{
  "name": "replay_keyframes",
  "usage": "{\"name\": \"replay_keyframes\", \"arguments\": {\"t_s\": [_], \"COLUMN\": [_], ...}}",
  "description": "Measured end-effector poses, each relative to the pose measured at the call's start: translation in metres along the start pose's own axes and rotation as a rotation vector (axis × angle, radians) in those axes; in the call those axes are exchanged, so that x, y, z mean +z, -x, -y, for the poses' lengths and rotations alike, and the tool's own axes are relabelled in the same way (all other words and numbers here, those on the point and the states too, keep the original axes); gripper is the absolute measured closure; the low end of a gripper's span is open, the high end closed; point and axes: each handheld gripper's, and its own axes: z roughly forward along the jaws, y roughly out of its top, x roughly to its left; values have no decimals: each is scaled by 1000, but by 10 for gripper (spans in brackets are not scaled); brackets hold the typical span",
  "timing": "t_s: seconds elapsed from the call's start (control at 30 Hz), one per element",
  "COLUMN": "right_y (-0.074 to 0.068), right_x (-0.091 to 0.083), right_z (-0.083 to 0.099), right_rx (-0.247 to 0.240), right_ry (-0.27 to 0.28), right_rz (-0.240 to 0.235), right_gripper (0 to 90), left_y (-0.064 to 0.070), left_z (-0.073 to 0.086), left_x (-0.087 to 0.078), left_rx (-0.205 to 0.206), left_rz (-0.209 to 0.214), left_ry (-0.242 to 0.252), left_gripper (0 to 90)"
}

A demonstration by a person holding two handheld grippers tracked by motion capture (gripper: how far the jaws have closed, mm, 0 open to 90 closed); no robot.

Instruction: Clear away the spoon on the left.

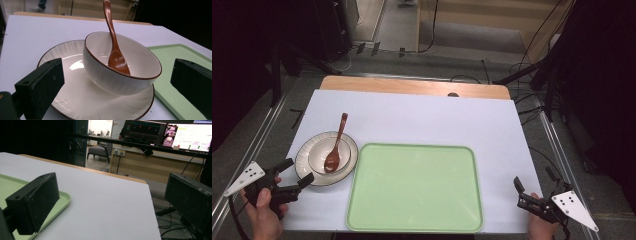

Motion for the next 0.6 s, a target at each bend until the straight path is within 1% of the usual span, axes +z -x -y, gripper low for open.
{"name": "replay_keyframes", "arguments": {"t_s": [0.1,0.13,0.17,0.3,0.37,0.5,0.6], "right_y": [0,0,0,0,0,0,-1], "right_x": [0,0,0,0,0,0,0], "right_z": [0,0,0,0,0,0,0], "right_rx": [-3,-4,-4,-2,-2,-4,-7], "right_ry": [2,1,1,5,4,4,2], "right_rz": [0,-2,-2,-6,-1,-3,0], "right_gripper": [0,0,0,0,0,0,0], "left_y": [2,5,5,14,17,21,21], "left_z": [-2,-4,-4,-13,-18,-27,-32], "left_x": [1,2,2,4,7,14,18], "left_rx": [0,-1,-1,31,34,35,26], "left_rz": [0,8,8,16,24,32,35], "left_ry": [-2,-3,-3,-10,-8,-19,-23], "left_gripper": [0,0,0,0,0,0,0]}}
